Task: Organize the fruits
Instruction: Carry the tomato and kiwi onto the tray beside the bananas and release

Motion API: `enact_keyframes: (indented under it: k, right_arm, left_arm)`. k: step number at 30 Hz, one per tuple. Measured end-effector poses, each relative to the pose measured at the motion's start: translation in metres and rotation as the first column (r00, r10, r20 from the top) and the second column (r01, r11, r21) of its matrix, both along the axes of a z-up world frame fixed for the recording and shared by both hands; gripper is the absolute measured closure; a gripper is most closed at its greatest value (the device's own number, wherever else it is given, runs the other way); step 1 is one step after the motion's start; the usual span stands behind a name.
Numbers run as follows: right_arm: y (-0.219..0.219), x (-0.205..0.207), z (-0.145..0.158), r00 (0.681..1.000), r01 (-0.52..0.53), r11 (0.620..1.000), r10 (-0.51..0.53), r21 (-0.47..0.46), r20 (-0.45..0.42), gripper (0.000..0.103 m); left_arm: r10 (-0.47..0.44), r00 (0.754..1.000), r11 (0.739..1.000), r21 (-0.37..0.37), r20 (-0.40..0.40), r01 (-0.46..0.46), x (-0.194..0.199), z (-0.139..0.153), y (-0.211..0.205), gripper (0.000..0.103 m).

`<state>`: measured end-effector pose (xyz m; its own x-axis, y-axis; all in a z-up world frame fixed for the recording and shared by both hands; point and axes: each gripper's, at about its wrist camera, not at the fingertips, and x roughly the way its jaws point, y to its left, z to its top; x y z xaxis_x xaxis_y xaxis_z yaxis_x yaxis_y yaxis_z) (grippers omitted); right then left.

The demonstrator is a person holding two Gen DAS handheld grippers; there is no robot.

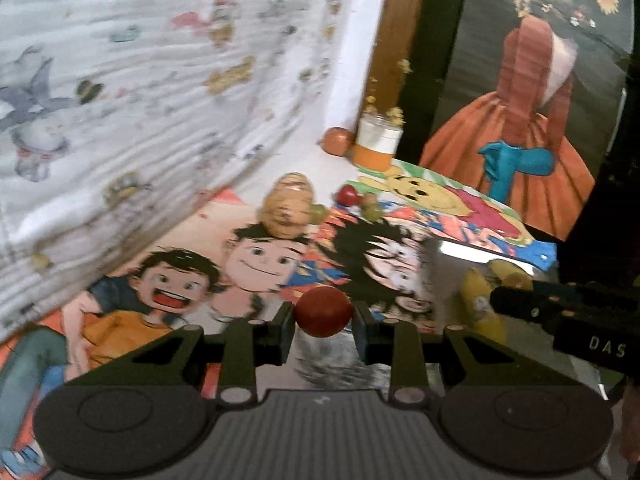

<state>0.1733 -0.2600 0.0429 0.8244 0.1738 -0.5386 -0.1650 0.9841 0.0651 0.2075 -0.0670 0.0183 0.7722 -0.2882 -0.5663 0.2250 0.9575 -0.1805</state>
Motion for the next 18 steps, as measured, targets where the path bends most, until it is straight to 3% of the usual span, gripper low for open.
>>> enact_keyframes:
  k: [13, 18]
  right_arm:
    - [-0.081, -0.033, -0.029, 0.983, 0.181, 0.981, -0.180, 0.074, -0.023, 0.072]
    - [-0.095, -0.033, -0.042, 0.980, 0.198, 0.976, -0.195, 0.088, -0.042, 0.072]
  left_arm:
    - [-0.144, 0.988, 0.989, -0.016, -0.046, 0.144, -0.025, -0.014, -0.075, 0.069]
    - [-0.185, 0.980, 0.983, -0.009, -0.076, 0.185, -0.028, -0.024, -0.097, 0.069]
